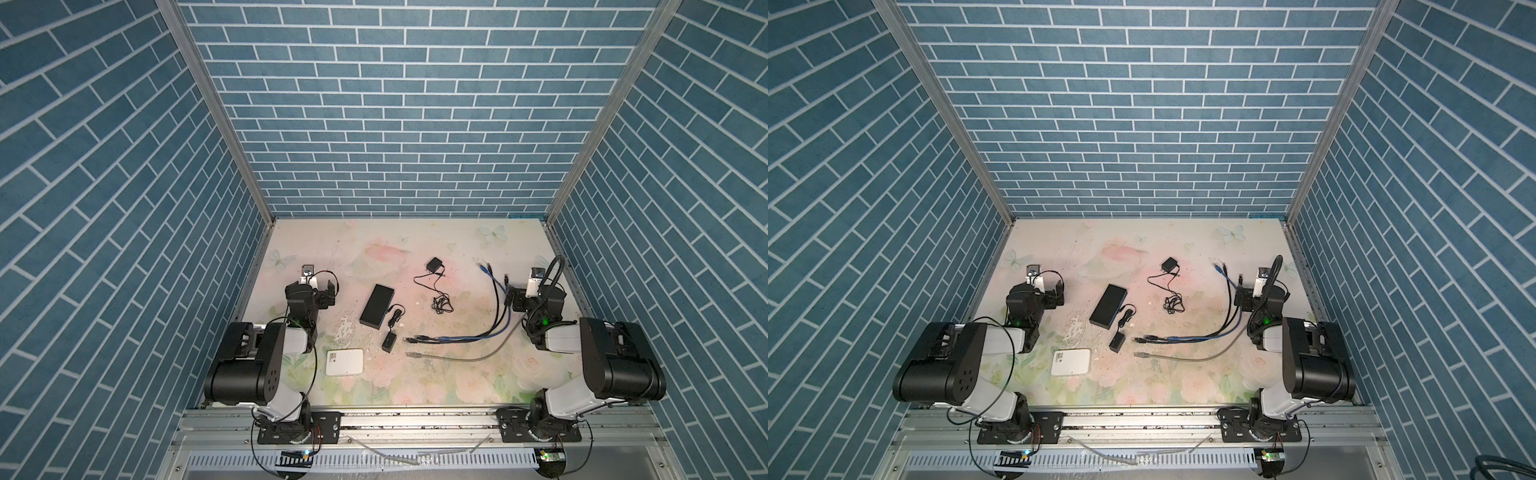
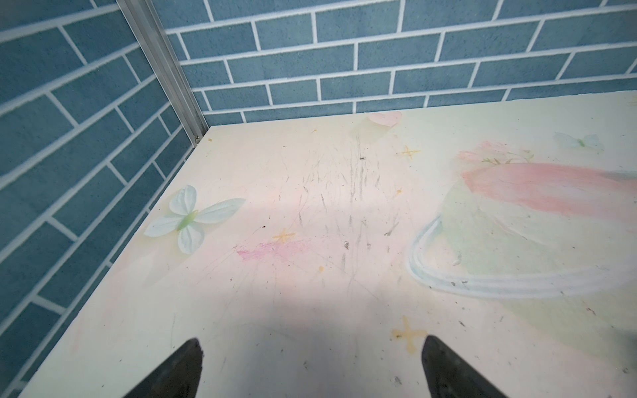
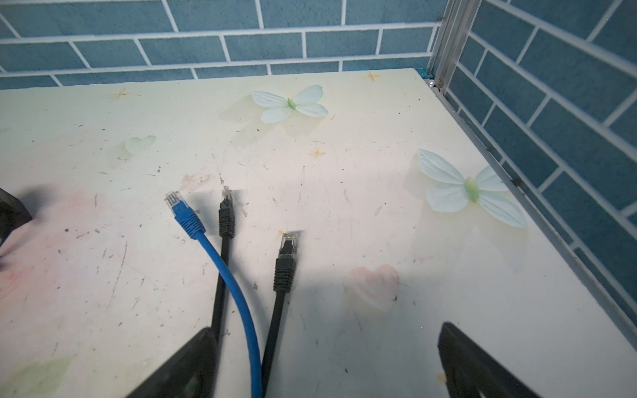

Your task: Insert the plug into the switch port

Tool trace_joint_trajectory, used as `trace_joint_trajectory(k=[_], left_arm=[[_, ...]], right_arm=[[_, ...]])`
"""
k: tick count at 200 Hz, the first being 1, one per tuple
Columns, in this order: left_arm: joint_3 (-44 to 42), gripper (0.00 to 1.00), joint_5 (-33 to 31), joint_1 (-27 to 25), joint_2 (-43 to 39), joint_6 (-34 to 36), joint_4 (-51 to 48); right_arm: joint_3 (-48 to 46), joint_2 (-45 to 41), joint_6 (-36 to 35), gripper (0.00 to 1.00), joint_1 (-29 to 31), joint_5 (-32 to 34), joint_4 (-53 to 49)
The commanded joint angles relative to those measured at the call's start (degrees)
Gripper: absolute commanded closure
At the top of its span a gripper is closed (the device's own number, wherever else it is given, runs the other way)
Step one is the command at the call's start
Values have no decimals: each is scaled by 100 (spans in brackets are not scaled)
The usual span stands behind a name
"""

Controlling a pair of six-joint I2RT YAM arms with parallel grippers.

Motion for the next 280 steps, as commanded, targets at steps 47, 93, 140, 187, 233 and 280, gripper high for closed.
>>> trace_joint_trajectory(k=[47,93,140,187,233,280], left_arm=[[77,0,30,35,-12,62,-11],[96,0,29,35,-14,60,-35],[79,0,54,34,-29,79,-22],[296,0,-201,35,-653,2,-946],[1558,1,-76,35,-881,-516,-3775],[2412,0,-178,-87,-939,-1004,-5490]], right_arm=[[181,15,0,1,-17,26,75],[197,17,6,1,-14,11,47],[173,2,10,2,-12,-2,79],[146,-25,-92,11,-2,-139,98],[1092,-1028,-202,11,5,-470,-2365],[1918,-1524,711,11,81,-160,-4280]])
